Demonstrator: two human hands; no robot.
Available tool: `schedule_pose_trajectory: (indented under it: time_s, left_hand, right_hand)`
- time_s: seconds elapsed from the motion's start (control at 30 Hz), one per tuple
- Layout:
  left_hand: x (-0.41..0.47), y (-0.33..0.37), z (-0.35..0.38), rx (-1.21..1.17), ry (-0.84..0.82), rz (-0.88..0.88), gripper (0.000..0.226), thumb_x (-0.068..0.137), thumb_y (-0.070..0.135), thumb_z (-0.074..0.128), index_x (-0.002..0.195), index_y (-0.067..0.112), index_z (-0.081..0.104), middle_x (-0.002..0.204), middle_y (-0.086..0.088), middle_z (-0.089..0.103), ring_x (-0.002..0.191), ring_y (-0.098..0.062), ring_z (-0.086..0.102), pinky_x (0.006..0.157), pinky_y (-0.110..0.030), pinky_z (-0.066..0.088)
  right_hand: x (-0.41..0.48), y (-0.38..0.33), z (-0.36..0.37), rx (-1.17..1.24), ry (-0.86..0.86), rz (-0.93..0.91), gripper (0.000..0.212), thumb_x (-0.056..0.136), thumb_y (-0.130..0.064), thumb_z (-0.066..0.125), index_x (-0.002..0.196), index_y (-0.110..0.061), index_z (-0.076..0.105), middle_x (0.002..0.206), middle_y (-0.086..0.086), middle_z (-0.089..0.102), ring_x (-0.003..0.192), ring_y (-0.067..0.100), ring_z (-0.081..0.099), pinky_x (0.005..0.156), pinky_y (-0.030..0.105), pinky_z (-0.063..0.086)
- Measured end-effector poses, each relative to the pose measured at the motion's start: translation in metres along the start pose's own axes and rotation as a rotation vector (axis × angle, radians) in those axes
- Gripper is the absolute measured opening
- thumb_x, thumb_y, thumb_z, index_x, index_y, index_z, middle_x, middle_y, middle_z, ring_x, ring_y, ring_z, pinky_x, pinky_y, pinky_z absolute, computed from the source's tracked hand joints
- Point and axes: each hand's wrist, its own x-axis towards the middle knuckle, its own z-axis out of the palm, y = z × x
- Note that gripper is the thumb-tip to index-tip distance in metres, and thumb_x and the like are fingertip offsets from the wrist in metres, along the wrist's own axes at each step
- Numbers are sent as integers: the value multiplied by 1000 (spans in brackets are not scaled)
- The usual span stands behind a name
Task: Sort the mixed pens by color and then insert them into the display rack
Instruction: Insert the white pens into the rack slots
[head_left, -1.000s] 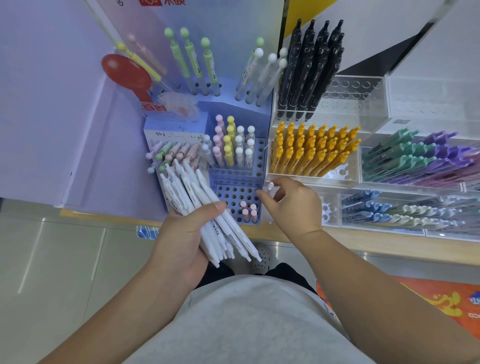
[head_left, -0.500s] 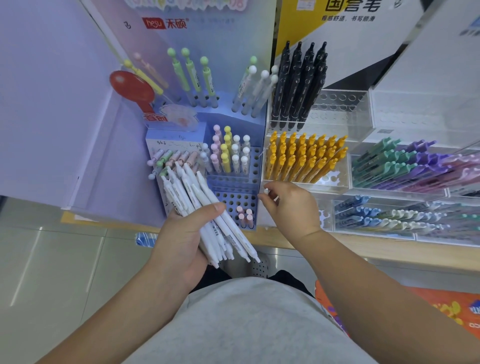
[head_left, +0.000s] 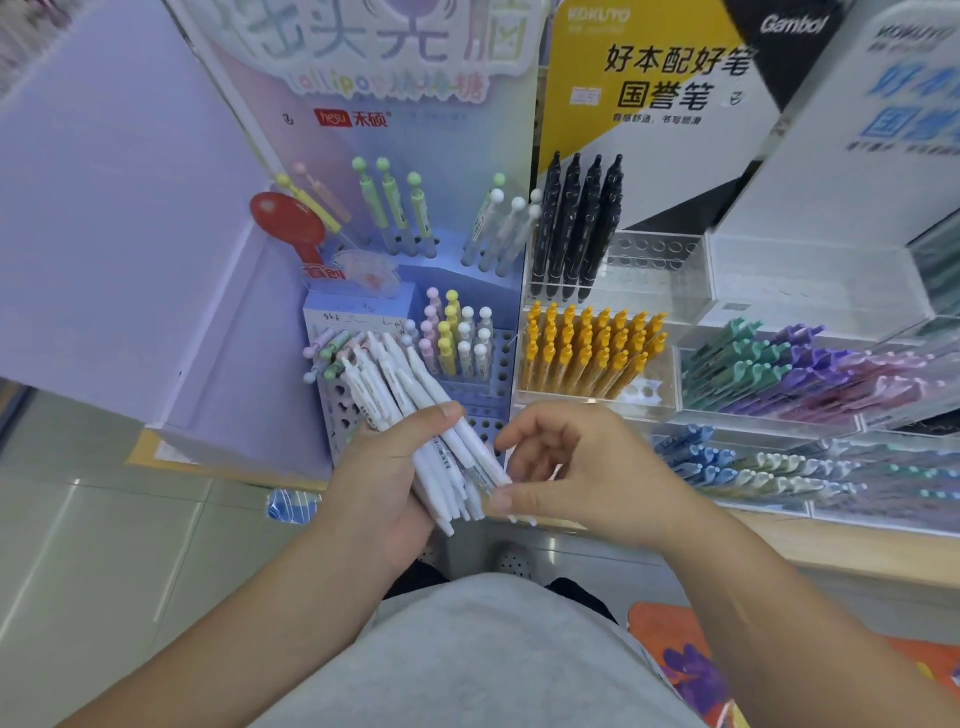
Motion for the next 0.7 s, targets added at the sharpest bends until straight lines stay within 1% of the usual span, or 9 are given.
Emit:
schedule_pose_trajectory:
  time_s: [0.07, 0.17, 0.2, 0.3, 0.33, 0.4, 0.47, 0.53, 0.7]
  left_hand:
    - [2, 0, 4, -37, 20, -26, 62, 58, 16, 78, 118, 5, 67, 108, -21, 71, 85, -34, 73, 55, -42, 59]
    - [3, 2, 9, -63, 48, -27, 72, 57, 16, 83, 126, 7, 65, 121, -24, 68, 105, -42, 68, 70, -60, 59]
    - [4, 2, 11, -55, 51, -38, 71, 57, 16, 83, 125, 6, 65, 120, -23, 68, 107, -42, 67, 74, -59, 59]
    - [8, -3, 13, -25, 29, -75, 37, 69, 14, 80, 104, 3, 72, 99, -18, 72, 95, -36, 69, 74, -47, 61]
    - [9, -4, 14, -9, 30, -85, 23, 73, 13, 78, 94, 5, 73, 91, -16, 72, 91, -34, 68, 78, -47, 60]
    - [9, -7, 15, 9, 31, -103, 17, 72, 14, 79, 86, 6, 74, 85, -14, 70, 90, -35, 66, 89, -51, 57]
    - [9, -9, 14, 27, 25, -109, 16, 73, 14, 77, 85, 5, 72, 77, -10, 70, 75, -28, 68, 75, -41, 59]
    - [10, -11, 11, 31, 30, -105, 8, 84, 12, 71, 82, 4, 69, 66, -7, 69, 57, -19, 67, 58, -31, 58]
    - [11, -11, 2, 16, 63, -120, 8, 88, 11, 69, 86, 4, 68, 64, -8, 69, 50, -17, 67, 48, -31, 58]
  right_hand:
    - [-5, 5, -1, -26, 18, -16, 38, 67, -21, 91, 98, -20, 69, 78, 3, 72, 66, 15, 62, 61, 24, 51]
    - [-12, 10, 1, -6, 133, -66, 27, 71, -18, 89, 91, -23, 70, 77, 1, 70, 66, 16, 61, 63, 29, 53]
    - [-14, 12, 0, 2, 179, -77, 24, 73, -16, 88, 88, -24, 71, 77, 1, 69, 65, 16, 60, 63, 30, 53]
    - [-18, 15, -4, 15, 306, -99, 19, 79, -9, 82, 84, -24, 72, 73, 2, 67, 62, 24, 58, 59, 30, 52]
    - [-20, 16, -6, 28, 349, -109, 19, 81, -7, 79, 84, -25, 72, 72, 3, 67, 64, 29, 60, 58, 33, 52]
    - [-23, 17, -10, 50, 453, -134, 21, 85, -7, 75, 83, -28, 73, 72, 3, 67, 68, 35, 62, 59, 40, 53]
    - [-26, 17, -18, 75, 561, -152, 16, 88, -10, 72, 85, -26, 73, 71, 4, 69, 65, 30, 65, 59, 39, 54]
    - [-31, 19, -28, 166, 628, -155, 7, 90, -10, 69, 90, -16, 72, 67, 8, 68, 58, 22, 64, 57, 30, 55]
    - [-39, 30, -43, 191, 654, -114, 7, 92, -10, 65, 94, -12, 71, 65, 8, 66, 56, 20, 64, 55, 26, 53]
